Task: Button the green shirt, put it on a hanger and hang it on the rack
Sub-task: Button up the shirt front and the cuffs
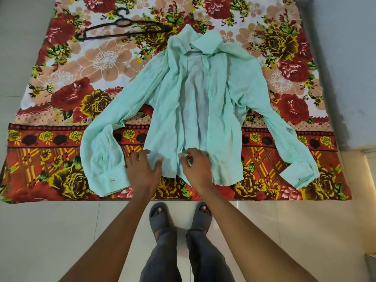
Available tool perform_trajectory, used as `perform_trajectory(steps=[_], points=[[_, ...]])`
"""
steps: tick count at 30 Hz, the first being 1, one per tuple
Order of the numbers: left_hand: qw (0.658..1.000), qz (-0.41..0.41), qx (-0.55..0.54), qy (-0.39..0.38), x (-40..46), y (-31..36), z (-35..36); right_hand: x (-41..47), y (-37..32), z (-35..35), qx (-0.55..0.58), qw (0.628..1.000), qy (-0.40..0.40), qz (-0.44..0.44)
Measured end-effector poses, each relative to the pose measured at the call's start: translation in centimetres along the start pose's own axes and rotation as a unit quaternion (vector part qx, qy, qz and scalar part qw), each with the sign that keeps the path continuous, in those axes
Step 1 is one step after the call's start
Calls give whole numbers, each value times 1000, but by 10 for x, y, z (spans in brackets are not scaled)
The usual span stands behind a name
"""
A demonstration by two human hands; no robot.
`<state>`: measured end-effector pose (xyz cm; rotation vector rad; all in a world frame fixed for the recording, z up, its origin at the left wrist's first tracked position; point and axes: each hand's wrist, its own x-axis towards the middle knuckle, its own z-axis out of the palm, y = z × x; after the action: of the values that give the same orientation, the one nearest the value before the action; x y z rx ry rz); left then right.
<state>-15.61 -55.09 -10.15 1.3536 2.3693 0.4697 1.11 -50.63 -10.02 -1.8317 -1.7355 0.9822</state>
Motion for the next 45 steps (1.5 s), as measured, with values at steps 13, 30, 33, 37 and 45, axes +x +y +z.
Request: perform_trajectory(steps=[13, 30, 33, 37, 45], points=[[997, -48, -57, -5, 5, -38, -9, -1, -12, 6, 252, 954, 108, 123], [967, -216, -132, 32, 0, -33, -26, -8, -11, 6, 273, 957, 51, 82], [964, -236, -112, 39, -2, -29, -28, -10, -9, 13, 260, 960, -2, 109], [992, -61, -50, 95, -10, -11, -22, -16, 6, 17, 94, 990, 77, 65], [999, 22, 5, -40, -10, 6, 13, -15, 15, 10, 29, 990, 54, 130]])
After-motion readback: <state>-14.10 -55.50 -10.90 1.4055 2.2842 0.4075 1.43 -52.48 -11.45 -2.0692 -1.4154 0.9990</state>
